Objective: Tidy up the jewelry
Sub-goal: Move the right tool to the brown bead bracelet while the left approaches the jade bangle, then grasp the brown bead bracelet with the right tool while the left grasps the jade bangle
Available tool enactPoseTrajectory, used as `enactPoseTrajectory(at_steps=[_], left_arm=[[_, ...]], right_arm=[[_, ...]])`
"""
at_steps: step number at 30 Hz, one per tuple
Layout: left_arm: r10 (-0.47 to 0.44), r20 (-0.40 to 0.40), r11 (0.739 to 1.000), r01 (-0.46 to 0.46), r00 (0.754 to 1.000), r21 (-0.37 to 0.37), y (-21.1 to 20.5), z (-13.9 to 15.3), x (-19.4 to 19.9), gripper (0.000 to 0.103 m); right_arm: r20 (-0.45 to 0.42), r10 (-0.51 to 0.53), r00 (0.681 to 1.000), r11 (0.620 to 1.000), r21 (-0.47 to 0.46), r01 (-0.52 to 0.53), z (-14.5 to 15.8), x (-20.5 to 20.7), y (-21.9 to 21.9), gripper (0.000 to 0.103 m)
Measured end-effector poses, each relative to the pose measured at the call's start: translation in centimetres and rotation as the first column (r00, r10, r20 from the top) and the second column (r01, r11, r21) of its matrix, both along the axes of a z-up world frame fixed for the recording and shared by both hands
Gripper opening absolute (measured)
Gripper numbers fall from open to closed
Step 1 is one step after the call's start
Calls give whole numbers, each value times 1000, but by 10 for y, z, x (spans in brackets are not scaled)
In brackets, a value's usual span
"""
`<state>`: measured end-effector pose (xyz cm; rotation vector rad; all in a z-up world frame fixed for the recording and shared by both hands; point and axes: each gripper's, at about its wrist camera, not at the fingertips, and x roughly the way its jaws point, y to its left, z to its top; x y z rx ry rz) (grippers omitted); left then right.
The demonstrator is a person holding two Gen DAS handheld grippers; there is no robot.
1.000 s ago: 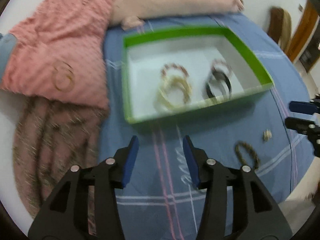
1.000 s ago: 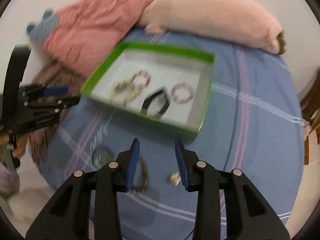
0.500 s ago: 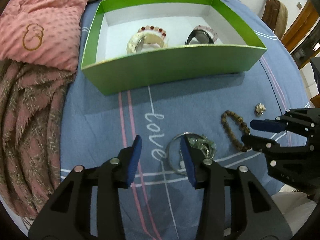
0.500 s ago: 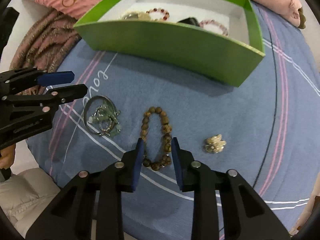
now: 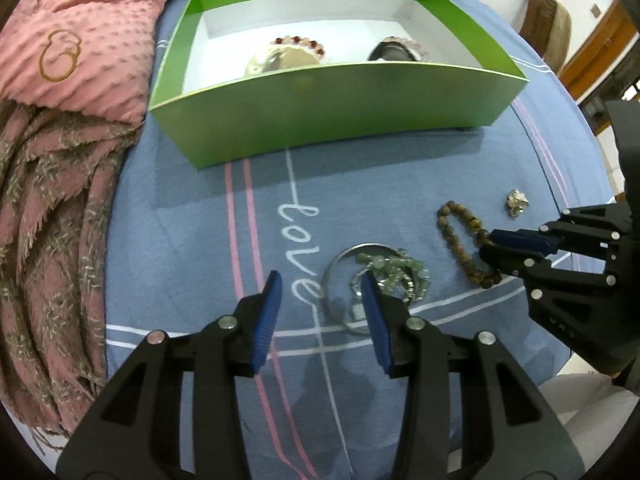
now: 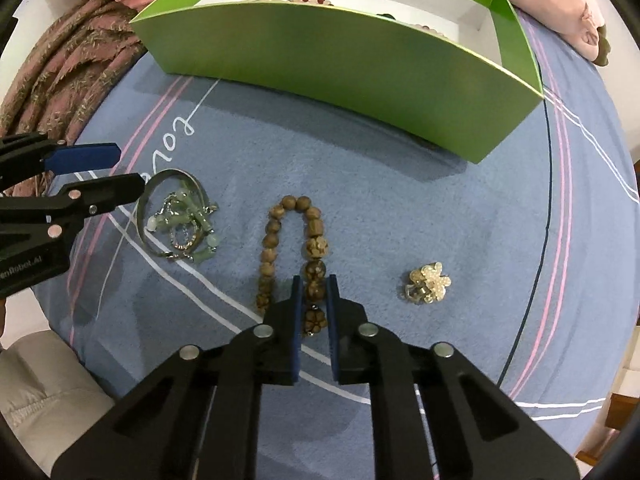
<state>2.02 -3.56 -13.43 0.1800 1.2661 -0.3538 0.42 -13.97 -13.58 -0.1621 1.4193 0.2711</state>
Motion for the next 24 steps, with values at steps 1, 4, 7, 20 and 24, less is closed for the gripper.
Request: enactPoseTrajectory(at_steps=[1, 4, 7, 20, 24], left_arm=[[-8, -1, 1000, 8, 1000, -2, -2, -1, -1, 42], [-29, -17, 1000, 29, 999, -7, -9, -6, 1, 42], [-41, -45, 999, 40, 998, -12, -16, -15, 4, 42], [-97, -37, 995, 97, 995, -16, -39, -20, 2, 40], [-104, -67, 994, 102, 992, -30, -43, -27, 4, 40]], right_arm=[[-1, -4, 1000, 1000, 4, 4, 0, 0, 0, 11], [-10, -15, 1000, 1000, 21, 15, -1, -2, -4, 11], [-9, -21, 1000, 999, 30, 21, 0, -3, -15, 11], [-7, -29, 1000, 999, 38, 29, 3, -3, -25, 11], [-6, -30, 1000, 999, 39, 30, 2, -3, -24, 11]])
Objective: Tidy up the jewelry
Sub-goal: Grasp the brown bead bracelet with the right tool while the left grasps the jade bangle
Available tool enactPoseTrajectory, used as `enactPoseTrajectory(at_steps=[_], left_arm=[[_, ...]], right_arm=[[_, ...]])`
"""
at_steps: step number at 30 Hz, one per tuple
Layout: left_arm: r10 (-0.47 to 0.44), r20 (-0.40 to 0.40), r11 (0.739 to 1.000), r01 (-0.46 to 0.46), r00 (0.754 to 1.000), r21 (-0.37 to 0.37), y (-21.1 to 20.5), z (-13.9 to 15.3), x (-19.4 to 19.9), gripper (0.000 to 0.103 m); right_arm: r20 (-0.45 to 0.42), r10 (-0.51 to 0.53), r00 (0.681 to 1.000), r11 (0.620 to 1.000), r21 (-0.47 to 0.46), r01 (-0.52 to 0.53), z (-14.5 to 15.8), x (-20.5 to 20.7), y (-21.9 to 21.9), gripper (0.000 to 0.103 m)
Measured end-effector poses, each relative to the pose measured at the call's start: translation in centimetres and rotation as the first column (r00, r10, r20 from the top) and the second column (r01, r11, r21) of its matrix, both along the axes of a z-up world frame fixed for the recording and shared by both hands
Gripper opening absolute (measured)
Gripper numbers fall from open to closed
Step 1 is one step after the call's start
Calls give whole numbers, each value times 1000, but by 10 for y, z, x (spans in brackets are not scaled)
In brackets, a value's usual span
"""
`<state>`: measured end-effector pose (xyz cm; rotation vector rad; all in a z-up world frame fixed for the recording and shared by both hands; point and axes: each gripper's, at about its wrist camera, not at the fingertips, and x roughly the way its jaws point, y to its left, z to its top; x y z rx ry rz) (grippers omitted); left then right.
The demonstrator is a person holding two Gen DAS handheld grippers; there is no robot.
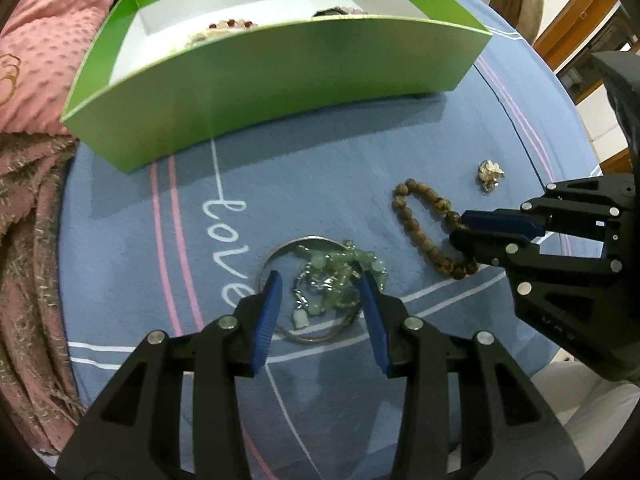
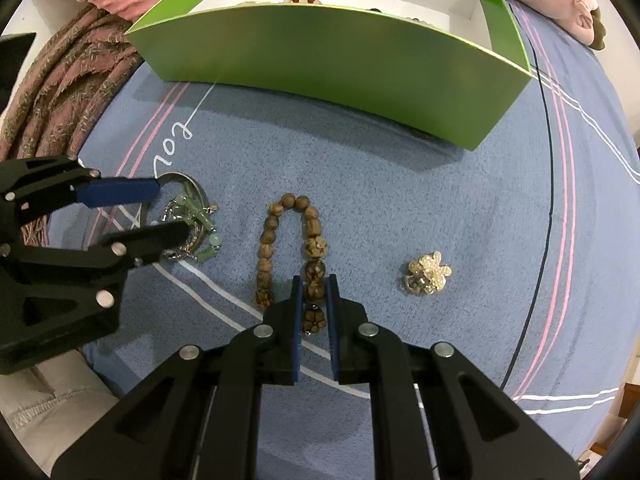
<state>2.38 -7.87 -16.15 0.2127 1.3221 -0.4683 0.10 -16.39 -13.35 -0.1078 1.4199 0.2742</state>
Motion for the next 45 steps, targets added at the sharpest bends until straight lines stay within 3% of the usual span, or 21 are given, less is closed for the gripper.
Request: enactPoseTrajectory(at_steps=[3, 5, 9, 11, 23, 34, 45], left_arm=[[1, -5, 1000, -1, 1000, -18, -2, -1, 2, 36], [5, -14, 999, -5, 1000, -41, -2, -1, 3, 22], [-3, 0, 999, 3, 1000, -37, 0, 0, 0, 15], [-2, 8, 999, 2, 1000, -45, 0, 4, -1, 6], [75, 59, 994, -70, 995, -82, 33, 38, 1, 6], [117, 121, 988, -103, 986, -113, 52, 71, 0, 6], [133, 133, 986, -118, 982, -117, 56, 76, 2, 6]], right_arm=[[1, 1, 1000, 1000, -1, -1, 0, 0, 0, 11], [1, 1, 1000, 1000, -2, -1, 0, 1, -1, 11], [1, 0, 1000, 1000, -3, 0, 0, 1, 0, 11], [2, 2, 1000, 1000, -4, -2, 0, 0, 0, 11], [7, -12, 1000, 1000, 1, 12, 5, 1, -2, 11], [106, -29, 994, 999, 35, 26, 55, 7, -6, 11], [173, -31, 984, 998, 51, 22, 83, 7, -7, 11]])
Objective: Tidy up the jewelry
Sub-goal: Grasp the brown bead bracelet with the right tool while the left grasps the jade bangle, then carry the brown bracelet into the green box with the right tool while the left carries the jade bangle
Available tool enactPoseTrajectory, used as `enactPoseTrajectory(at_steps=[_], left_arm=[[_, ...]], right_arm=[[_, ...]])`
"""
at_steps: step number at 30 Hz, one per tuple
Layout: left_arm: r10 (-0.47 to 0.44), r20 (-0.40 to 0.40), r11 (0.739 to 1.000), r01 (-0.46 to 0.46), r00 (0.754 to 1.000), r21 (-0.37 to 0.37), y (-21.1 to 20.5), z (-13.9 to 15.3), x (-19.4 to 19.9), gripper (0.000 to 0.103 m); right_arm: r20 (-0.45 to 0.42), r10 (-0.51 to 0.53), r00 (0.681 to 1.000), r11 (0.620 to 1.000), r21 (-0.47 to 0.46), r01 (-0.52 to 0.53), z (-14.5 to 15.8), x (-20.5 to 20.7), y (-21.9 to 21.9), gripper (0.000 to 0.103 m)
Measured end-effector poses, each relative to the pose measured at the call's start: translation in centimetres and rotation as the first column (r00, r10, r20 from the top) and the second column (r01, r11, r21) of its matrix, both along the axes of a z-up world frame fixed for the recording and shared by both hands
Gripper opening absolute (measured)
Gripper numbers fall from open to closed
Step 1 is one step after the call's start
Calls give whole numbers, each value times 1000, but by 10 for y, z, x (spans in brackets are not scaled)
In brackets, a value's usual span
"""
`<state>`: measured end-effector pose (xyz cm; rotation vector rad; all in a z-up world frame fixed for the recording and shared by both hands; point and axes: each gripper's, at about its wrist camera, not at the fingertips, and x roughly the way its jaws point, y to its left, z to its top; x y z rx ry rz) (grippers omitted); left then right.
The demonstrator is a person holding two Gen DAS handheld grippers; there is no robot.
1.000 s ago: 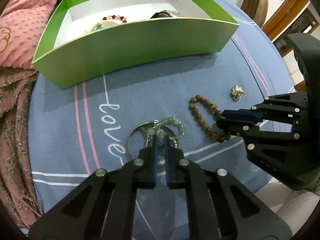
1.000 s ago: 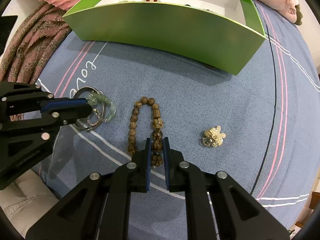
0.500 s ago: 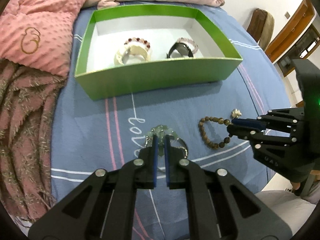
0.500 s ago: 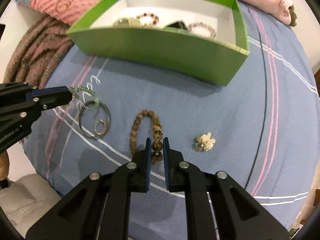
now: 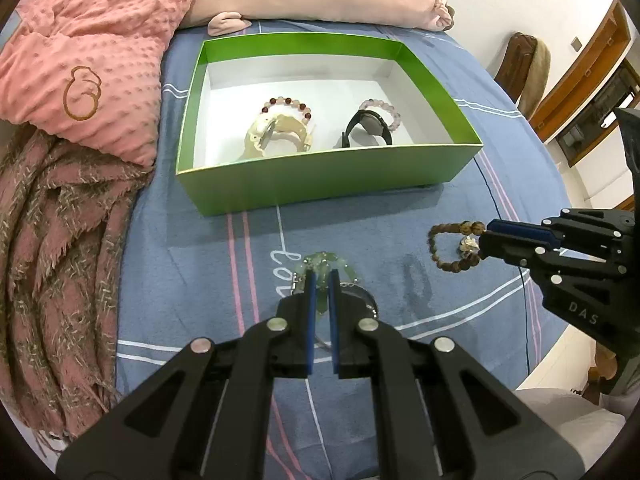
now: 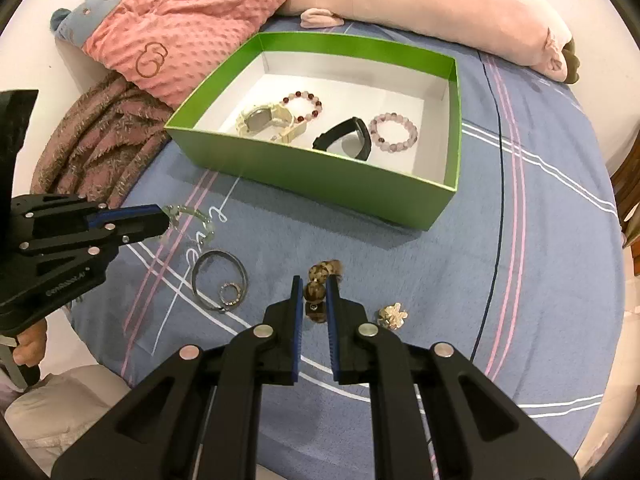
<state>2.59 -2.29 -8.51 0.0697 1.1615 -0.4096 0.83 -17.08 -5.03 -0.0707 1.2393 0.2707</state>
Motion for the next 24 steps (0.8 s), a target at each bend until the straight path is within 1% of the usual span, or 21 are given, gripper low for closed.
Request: enactPoseTrajectory(at_steps=[24], left_arm=[[29, -2, 1000, -29, 1000, -12, 6, 1, 1, 6]], right_arm=[[-25, 6, 1000, 1000, -4, -6, -10, -3, 6, 11]])
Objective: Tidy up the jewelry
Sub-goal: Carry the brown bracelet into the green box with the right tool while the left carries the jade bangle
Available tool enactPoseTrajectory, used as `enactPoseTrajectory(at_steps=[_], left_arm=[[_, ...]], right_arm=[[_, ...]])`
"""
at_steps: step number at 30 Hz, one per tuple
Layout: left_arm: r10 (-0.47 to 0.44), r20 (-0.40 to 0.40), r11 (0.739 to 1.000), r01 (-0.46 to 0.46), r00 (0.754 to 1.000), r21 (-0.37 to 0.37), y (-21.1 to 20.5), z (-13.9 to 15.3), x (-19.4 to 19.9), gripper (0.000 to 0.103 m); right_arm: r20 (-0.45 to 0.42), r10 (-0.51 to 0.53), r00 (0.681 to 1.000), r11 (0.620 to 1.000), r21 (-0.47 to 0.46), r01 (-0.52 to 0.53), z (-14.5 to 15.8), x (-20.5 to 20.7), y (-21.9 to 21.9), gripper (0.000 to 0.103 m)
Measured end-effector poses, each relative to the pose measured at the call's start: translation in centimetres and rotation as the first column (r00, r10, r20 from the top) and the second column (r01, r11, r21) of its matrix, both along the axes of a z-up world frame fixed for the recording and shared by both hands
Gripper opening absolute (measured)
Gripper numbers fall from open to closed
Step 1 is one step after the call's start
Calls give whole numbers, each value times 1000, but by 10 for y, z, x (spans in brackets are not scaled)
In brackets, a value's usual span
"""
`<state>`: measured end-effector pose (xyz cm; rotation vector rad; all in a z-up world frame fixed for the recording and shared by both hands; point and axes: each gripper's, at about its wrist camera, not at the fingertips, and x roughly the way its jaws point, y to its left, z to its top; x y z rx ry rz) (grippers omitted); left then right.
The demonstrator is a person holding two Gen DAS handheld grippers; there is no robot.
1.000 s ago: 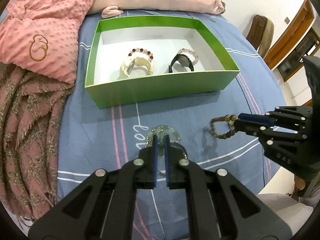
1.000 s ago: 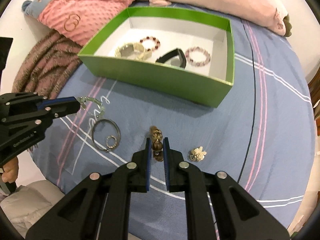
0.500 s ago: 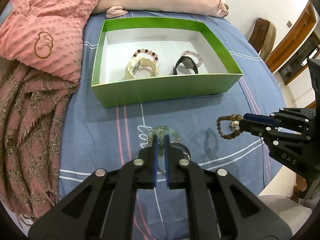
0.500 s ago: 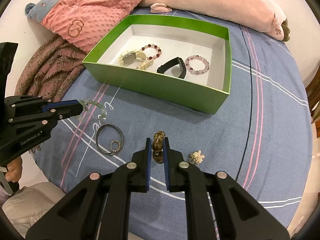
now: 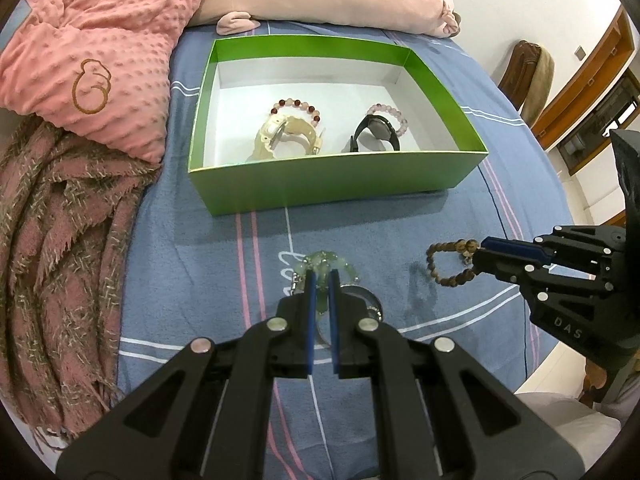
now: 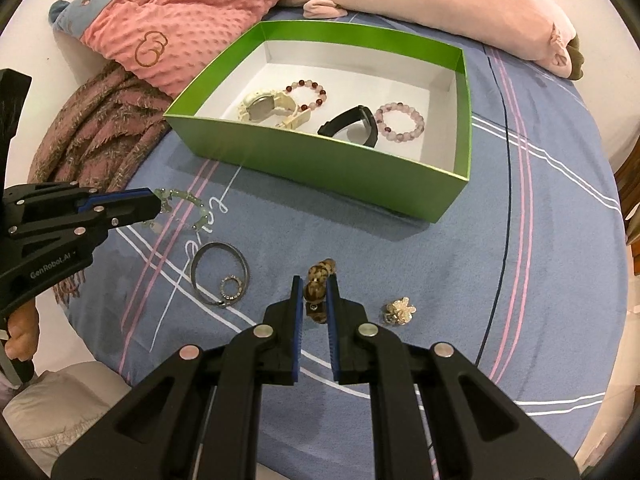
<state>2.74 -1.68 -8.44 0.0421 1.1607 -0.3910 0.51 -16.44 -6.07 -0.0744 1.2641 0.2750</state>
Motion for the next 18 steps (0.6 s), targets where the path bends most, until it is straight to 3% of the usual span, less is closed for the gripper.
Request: enactPoseTrajectory(at_steps=[18], left_arm=[[4, 5, 1000, -4, 1000, -1, -2, 1, -1, 6]], right_arm=[[-3, -1, 1000, 1000, 5, 1, -2, 1, 1, 11]])
